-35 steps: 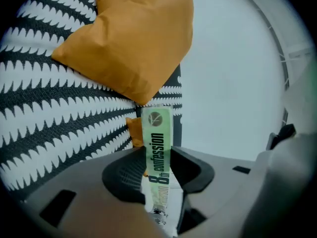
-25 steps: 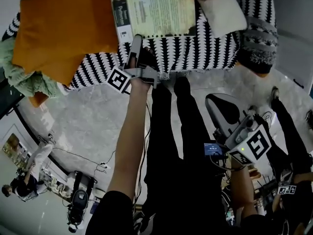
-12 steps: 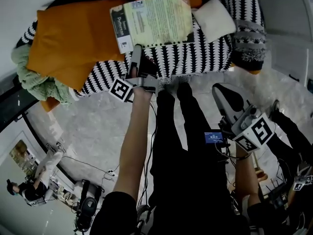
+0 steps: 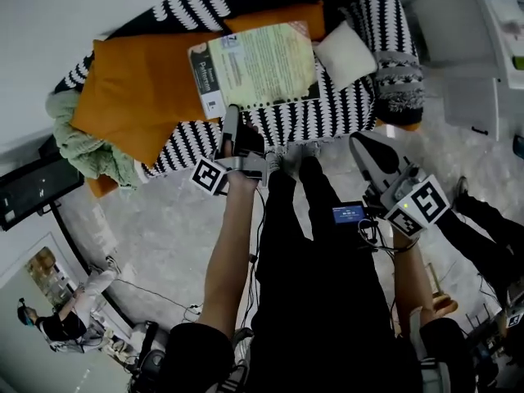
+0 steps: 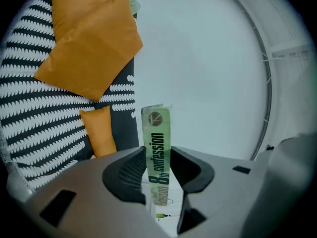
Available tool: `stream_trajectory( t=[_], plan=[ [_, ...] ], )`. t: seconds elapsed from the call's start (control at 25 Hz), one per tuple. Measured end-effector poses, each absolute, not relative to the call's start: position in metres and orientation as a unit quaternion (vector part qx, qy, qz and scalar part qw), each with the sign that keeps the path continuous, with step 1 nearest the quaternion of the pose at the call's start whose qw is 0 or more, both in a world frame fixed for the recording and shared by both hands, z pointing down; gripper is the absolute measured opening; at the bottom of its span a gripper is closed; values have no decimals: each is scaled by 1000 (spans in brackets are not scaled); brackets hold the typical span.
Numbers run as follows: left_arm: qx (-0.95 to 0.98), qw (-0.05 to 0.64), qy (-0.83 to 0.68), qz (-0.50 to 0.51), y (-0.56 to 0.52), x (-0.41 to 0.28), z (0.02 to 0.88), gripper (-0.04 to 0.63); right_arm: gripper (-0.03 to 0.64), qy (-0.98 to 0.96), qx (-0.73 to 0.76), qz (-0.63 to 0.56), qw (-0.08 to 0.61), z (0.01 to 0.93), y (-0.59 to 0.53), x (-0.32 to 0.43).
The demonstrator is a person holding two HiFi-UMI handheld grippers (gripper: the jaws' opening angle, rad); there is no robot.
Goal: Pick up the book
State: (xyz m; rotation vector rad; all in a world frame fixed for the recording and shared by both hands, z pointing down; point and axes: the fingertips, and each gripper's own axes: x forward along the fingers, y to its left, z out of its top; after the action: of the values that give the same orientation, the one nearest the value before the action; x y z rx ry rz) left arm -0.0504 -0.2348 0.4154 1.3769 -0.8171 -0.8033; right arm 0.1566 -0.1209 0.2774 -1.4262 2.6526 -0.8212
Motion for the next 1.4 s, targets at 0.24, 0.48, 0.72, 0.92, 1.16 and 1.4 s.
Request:
stream_trajectory(
  t=[0.24,0.48,0.72,0.92,1.16,1.4],
  plan=[
    [602,622,-353,-355,-226,-43,386,161,15,852,-466,-238,22,259,-119,173],
    [609,617,-351,-353,-214,-37,356,163,17,854,-473,-215,33,239,-118,192],
    [609,616,-351,-357,-191,-43,328,161,17,855,-477,-201,39,225,-110,200],
    [608,606,-355,-371,-172,-44,312,162,17,859,-468,-200,49,224,-105,209],
    [596,603,-361,-388,-141,-68,304,162,17,861,-471,-185,58,212,-91,199],
    [596,593,-354,-410,-96,-119,282,163,17,861,-475,-171,56,198,-53,160]
  ],
)
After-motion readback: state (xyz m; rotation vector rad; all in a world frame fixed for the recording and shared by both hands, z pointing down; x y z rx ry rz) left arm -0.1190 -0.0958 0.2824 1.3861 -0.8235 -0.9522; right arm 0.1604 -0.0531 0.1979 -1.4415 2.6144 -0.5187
